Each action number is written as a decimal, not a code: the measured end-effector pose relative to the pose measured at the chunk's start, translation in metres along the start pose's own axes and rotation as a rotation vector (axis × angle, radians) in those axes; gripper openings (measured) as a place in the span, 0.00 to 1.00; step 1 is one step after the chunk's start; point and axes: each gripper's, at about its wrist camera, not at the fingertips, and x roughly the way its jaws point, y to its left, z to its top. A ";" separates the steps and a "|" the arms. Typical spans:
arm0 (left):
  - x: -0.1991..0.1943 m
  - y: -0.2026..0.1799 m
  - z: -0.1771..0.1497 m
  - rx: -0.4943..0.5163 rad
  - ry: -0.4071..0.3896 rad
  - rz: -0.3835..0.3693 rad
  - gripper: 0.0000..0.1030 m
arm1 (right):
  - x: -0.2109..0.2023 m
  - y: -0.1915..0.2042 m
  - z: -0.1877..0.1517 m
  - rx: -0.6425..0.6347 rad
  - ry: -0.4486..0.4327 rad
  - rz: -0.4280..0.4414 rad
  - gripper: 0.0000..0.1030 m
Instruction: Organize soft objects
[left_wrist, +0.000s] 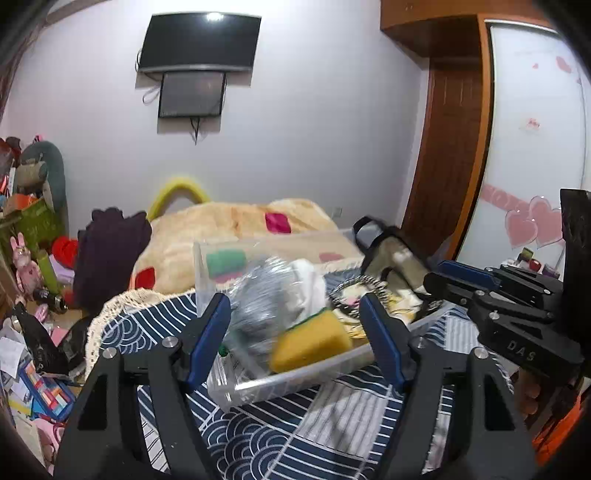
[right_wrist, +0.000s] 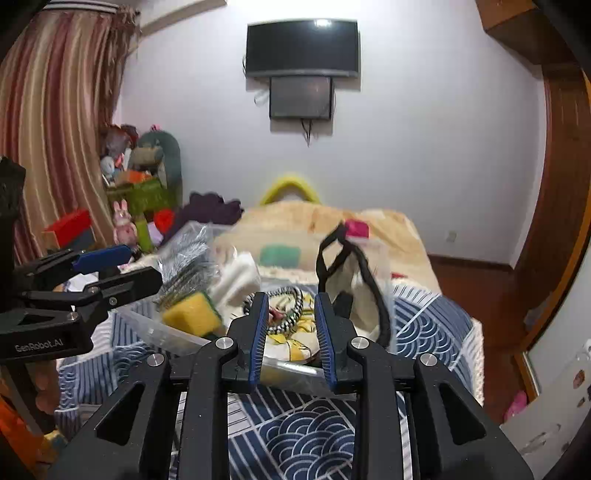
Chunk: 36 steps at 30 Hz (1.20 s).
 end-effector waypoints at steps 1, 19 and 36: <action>-0.008 -0.003 0.000 0.004 -0.014 -0.002 0.71 | -0.007 0.000 0.001 0.001 -0.017 0.000 0.26; -0.105 -0.039 -0.013 0.041 -0.191 0.022 0.98 | -0.086 0.014 -0.003 0.034 -0.245 -0.041 0.82; -0.105 -0.042 -0.025 0.031 -0.202 0.031 0.99 | -0.087 0.022 -0.018 0.034 -0.235 -0.028 0.85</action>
